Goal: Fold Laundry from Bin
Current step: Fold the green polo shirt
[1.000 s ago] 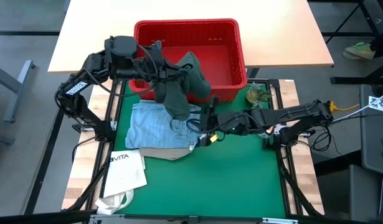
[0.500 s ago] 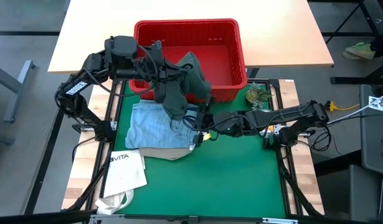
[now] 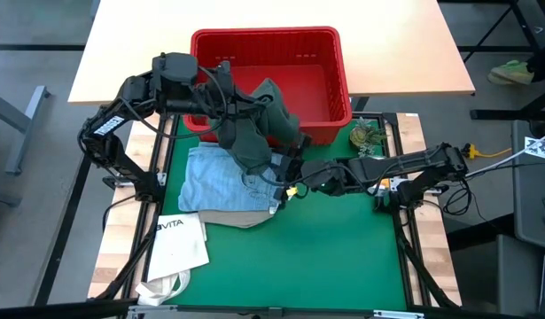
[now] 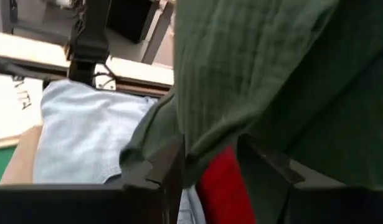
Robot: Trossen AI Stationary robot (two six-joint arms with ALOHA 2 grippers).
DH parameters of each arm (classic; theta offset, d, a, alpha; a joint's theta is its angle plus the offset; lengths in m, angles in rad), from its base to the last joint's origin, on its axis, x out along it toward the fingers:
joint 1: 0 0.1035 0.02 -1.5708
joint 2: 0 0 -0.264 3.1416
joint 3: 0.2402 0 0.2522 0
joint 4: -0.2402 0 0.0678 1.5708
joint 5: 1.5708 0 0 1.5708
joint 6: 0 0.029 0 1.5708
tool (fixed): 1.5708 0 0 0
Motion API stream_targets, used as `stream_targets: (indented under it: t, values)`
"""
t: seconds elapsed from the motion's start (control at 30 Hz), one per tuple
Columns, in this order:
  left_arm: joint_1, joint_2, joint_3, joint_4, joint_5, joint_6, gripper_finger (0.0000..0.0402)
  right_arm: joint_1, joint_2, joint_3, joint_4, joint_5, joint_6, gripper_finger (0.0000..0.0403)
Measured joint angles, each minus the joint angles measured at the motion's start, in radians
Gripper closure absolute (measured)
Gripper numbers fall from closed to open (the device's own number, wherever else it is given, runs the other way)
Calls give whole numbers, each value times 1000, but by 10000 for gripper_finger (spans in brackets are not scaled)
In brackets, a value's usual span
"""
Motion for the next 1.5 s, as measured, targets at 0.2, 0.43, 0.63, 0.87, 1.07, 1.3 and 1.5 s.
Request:
stream_targets:
  t: [0.2, 0.43, 0.63, 0.87, 1.07, 1.3, 1.5]
  values:
    - [0, 0, 0, 0, 0, 0, 394, -1, 0, 0, 63, 6, 0, 256]
    - [-10, 0, 0, 0, 0, -1, 394, -36, 12, 0, 61, -53, -3, 257]
    - [-30, 0, 0, 5, 0, 3, 394, -66, 35, 0, 58, -213, -11, 326]
    - [-31, 0, 0, 7, -2, 7, 392, -50, -40, 0, 52, -240, -85, 381]
    - [-31, 0, 0, 16, -18, 108, 355, -30, -186, 0, -12, -276, -96, 398]
    - [-30, 0, 0, 65, -178, 226, 291, -32, -363, 1, -57, -242, -95, 399]
    - [-30, 0, 0, 31, -241, 264, 258, -32, -487, 1, -55, -170, -117, 398]
